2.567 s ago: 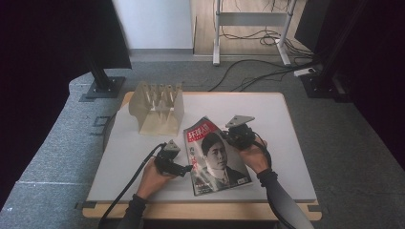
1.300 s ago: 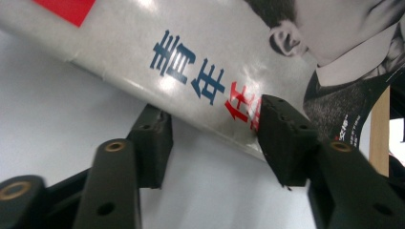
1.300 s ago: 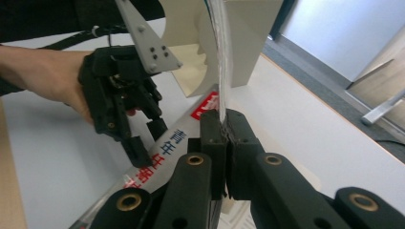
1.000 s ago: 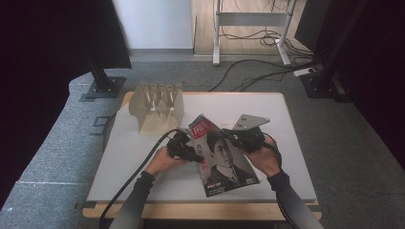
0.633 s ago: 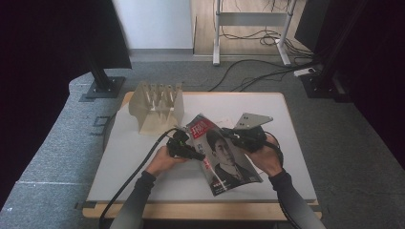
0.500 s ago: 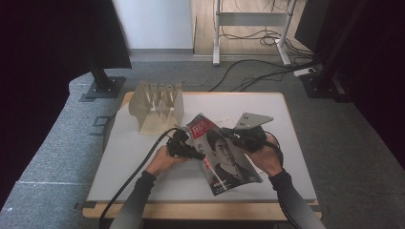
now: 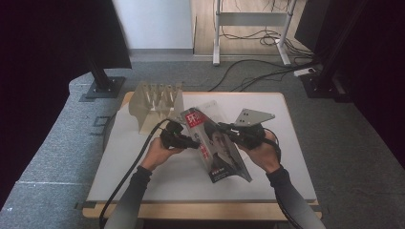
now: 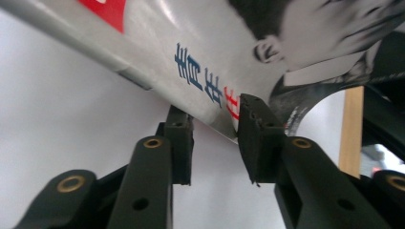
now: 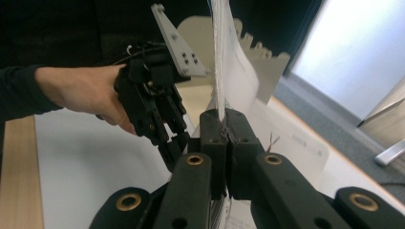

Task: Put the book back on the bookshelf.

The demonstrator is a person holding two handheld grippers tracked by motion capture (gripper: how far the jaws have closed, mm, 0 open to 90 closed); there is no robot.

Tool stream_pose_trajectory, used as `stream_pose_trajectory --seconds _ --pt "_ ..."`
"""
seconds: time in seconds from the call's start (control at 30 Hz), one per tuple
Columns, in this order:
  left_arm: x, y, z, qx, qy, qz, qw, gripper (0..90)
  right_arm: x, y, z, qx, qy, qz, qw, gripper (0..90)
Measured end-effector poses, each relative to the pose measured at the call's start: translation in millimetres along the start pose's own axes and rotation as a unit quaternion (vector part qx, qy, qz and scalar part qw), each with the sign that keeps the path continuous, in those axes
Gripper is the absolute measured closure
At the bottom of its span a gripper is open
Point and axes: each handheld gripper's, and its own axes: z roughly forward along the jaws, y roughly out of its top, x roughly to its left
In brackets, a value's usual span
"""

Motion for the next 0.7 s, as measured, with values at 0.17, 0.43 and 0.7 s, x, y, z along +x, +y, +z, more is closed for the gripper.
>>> stream_pose_trajectory --seconds 0.17,0.43,0.7 --pt "-15.4 11.0 -22.1 0.006 0.062 0.040 0.9973 73.0 0.3 1.1 -0.8 -0.006 -0.011 -0.010 0.9999 86.1" --pt "-28.9 16.9 -22.3 0.011 0.074 0.046 0.9962 77.5 -8.1 -6.8 -5.2 0.030 -0.027 0.001 0.9992 85.5" --pt "-46.8 23.6 -33.4 -0.005 0.147 0.107 0.9833 82.2 -22.4 -14.6 -8.9 0.040 -0.047 0.022 0.9979 85.8"
